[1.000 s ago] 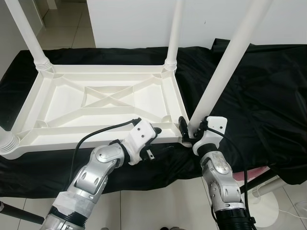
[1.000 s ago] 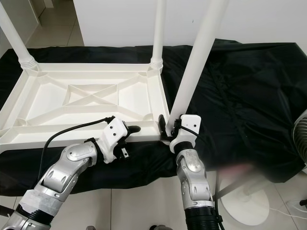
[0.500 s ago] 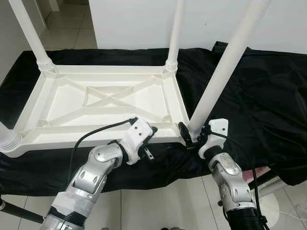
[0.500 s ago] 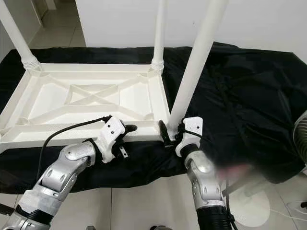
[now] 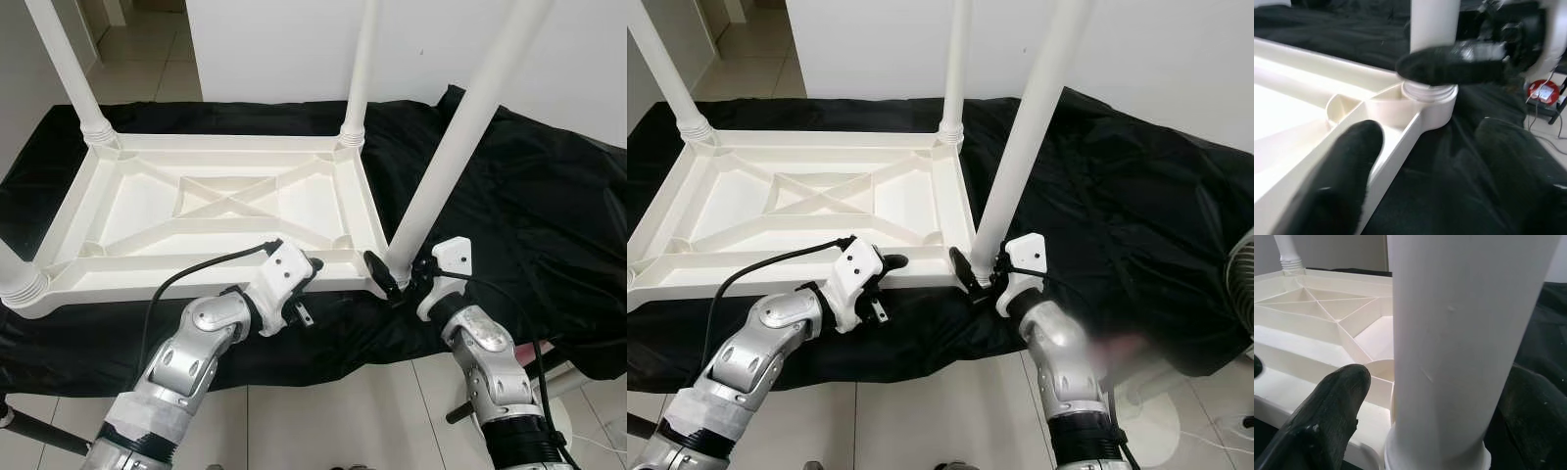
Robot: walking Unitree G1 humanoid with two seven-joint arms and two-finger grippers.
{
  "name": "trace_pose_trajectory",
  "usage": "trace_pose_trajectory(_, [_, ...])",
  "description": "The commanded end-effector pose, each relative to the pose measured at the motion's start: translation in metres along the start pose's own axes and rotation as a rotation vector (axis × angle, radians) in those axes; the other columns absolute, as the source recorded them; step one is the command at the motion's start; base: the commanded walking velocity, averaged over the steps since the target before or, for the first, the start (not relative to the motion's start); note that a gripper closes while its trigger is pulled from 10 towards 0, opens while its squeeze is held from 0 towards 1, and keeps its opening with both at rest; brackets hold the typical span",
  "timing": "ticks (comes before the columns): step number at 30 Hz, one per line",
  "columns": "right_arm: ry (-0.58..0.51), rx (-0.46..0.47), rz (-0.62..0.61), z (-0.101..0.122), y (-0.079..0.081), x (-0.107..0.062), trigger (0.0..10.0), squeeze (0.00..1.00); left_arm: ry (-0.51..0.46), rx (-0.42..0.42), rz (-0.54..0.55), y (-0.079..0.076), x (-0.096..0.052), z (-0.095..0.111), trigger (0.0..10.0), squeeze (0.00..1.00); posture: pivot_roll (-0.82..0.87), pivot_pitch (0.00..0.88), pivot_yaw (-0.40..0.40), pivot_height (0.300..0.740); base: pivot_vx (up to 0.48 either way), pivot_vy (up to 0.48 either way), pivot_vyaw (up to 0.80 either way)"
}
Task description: Building children table
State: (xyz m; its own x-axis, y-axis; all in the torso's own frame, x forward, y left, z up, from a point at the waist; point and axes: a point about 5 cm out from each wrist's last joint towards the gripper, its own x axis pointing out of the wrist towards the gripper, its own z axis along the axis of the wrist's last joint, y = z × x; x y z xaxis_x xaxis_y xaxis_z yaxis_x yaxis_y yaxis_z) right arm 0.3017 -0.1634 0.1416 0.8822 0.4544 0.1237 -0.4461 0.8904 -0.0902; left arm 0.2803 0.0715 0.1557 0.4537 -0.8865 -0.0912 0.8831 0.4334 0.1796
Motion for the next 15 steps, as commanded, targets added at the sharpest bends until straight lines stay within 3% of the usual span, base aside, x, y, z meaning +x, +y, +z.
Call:
trace_pose_trajectory(1, [0.003,-0.013,0.012,0.0,-0.004,0.0,10.0,0.0,0.013,-0.005,-0.021,-0.002,-0.001,-0.002,0.0,0.0,-0.05,0.044,-0.041,0.74,0.0,0.0,0.0])
trace_pose_trajectory(2, [0.003,-0.014,0.018,0.0,-0.004,0.0,10.0,0.0,0.02,0.004,-0.022,-0.002,0.0,-0.002,0.0,0.0,-0.05,0.044,-0.041,0.74,0.0,0.0,0.0])
trace_pose_trajectory(3, [0.01,-0.019,0.04,0.0,-0.005,0.0,10.0,0.0,0.026,0.008,-0.02,-0.003,0.0,-0.003,10.0,0.0,-0.05,0.043,-0.041,0.74,0.0,0.0,0.0])
trace_pose_trajectory(15, [0.059,-0.112,0.2,-0.002,-0.01,0.012,10.0,0.0,0.039,0.026,-0.022,-0.002,0.002,-0.003,10.0,0.0,-0.05,0.039,-0.038,0.74,0.0,0.0,0.0])
